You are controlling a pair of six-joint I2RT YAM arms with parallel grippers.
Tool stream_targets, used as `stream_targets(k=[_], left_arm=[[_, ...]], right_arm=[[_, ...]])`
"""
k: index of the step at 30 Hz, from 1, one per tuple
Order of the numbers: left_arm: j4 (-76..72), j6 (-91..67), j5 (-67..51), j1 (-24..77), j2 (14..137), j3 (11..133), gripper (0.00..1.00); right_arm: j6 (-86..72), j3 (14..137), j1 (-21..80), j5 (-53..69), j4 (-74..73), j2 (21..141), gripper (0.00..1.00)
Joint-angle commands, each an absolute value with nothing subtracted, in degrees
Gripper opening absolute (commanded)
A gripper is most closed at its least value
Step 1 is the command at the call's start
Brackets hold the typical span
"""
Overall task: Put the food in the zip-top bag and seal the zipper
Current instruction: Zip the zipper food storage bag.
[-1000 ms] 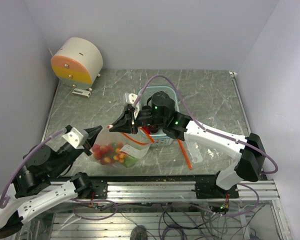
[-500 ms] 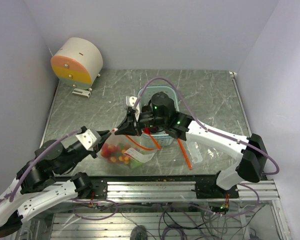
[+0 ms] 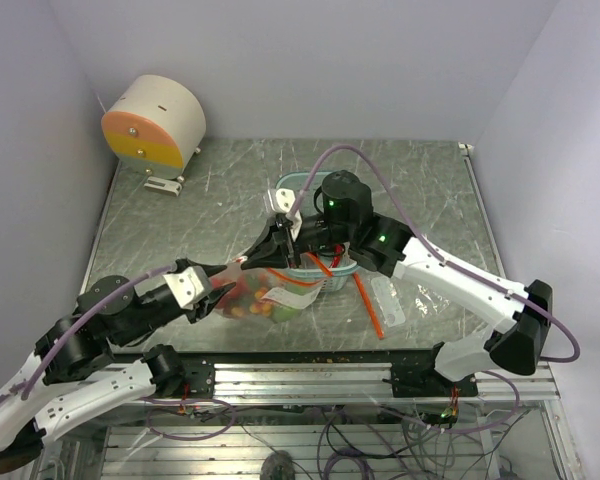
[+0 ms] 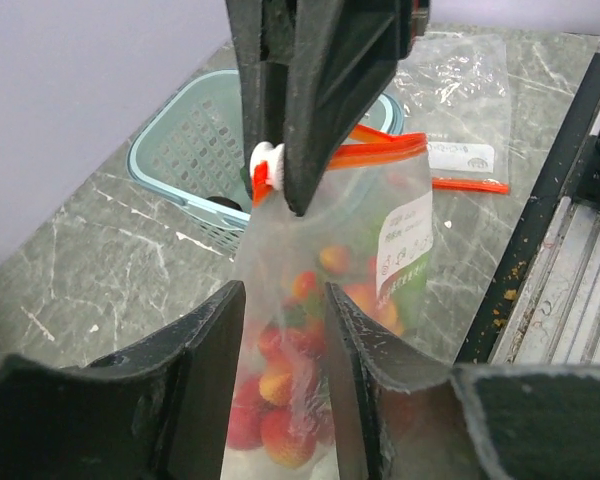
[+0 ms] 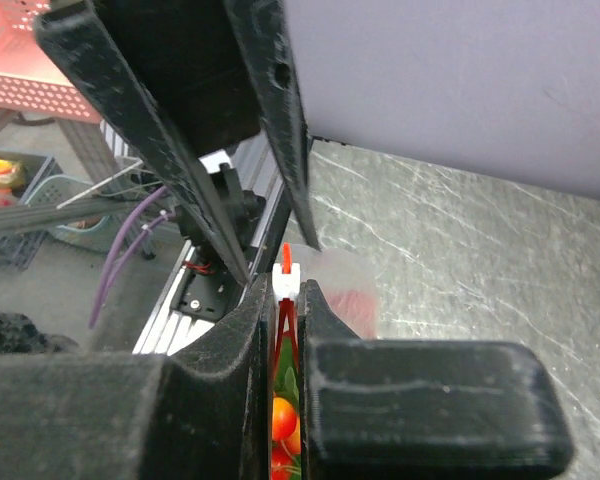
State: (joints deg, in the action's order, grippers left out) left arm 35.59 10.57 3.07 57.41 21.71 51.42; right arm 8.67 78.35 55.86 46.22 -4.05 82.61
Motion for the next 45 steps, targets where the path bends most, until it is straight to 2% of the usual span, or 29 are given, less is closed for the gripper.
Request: stream_targets(k=[1, 9, 13, 14, 15, 17, 18, 22, 28, 36, 45], left_arm=[[31.1, 12.9, 3.2, 57.4, 24.8, 50.9, 0.52], [24.3, 16.1, 1.0, 57.3, 27.6, 49.6, 0.6], [24.6, 16.7, -0.1, 57.4, 29.4, 49.8, 0.57], [24.9, 16.9, -1.1, 57.3, 29.6, 50.0, 0.5], [25.0, 17.2, -2.1, 57.4, 29.7, 50.1, 0.39], [25.3, 17.2, -3.0, 57.4, 29.9, 50.1, 0.11], [25.5, 17.1, -3.2, 57.3, 30.0, 50.1, 0.07], [28.9, 17.4, -5.8, 57.4, 31.1, 51.7, 0.07], [34.5, 14.1, -2.7, 57.4, 31.4, 57.5, 0.07], [33.3, 14.0, 1.7, 57.3, 26.7, 58.0, 0.07], [32.5, 13.6, 1.2, 57.3, 24.1, 58.2, 0.07]], right_arm=[[10.8, 80.7, 55.7, 51.2, -5.5, 79.9, 0.0], [10.9, 81.1, 55.7, 52.9, -6.5, 79.9, 0.0], [11.4, 81.5, 55.7, 53.6, -7.5, 80.0, 0.0], [11.4, 81.4, 55.8, 53.5, -7.4, 79.9, 0.0], [11.4, 81.3, 55.7, 53.4, -7.3, 79.7, 0.0], [11.4, 81.2, 55.7, 53.4, -7.1, 79.4, 0.0], [11.3, 81.2, 55.7, 53.4, -7.0, 79.4, 0.0], [12.1, 81.1, 55.7, 51.9, -7.7, 79.0, 0.0], [15.1, 80.0, 55.6, 46.0, -10.3, 78.4, 0.0], [17.6, 79.6, 55.1, 44.8, -13.1, 79.3, 0.0], [17.1, 78.2, 53.5, 45.0, -12.7, 81.2, 0.0]])
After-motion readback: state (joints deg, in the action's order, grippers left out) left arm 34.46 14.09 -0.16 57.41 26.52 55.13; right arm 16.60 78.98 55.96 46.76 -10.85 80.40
